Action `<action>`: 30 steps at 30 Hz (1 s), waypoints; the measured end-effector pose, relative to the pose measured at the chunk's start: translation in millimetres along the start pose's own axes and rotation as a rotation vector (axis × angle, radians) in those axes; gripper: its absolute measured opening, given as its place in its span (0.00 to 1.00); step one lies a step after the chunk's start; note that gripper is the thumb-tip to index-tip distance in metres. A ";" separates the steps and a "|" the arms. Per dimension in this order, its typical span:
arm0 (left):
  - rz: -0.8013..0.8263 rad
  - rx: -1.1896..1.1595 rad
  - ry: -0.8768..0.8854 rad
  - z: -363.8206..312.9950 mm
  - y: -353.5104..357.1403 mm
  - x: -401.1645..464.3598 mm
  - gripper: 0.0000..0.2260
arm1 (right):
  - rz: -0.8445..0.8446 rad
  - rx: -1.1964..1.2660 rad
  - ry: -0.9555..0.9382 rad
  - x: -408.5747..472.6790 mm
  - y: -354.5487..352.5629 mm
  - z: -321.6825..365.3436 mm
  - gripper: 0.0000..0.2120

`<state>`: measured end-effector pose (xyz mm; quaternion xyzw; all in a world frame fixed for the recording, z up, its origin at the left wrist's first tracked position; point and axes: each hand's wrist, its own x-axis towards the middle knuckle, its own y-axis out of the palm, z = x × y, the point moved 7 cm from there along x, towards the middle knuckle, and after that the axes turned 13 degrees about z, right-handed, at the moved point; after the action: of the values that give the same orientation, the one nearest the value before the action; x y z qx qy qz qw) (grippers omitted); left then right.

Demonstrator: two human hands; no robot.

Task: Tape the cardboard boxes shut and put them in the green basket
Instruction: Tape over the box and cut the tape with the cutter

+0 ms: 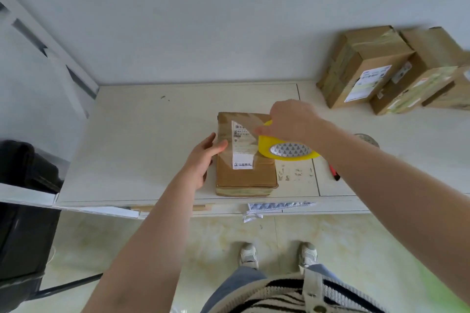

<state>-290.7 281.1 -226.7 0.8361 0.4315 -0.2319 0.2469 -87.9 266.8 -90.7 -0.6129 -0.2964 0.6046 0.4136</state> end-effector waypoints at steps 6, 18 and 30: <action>-0.171 0.065 0.079 6.5 4.4 -10.6 0.18 | 0.074 -0.013 -0.043 5.9 -5.5 27.4 0.29; -0.302 0.285 0.154 -0.4 4.1 -11.0 0.28 | 0.079 0.104 0.057 9.5 26.7 -47.8 0.30; -0.264 0.702 0.051 -11.6 7.7 -8.0 0.22 | 0.200 0.353 0.057 42.0 87.1 -67.7 0.30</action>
<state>-286.4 279.5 -211.3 0.8126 0.4359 -0.3744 -0.0974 -29.1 251.0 -191.9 -0.5742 -0.1115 0.6675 0.4608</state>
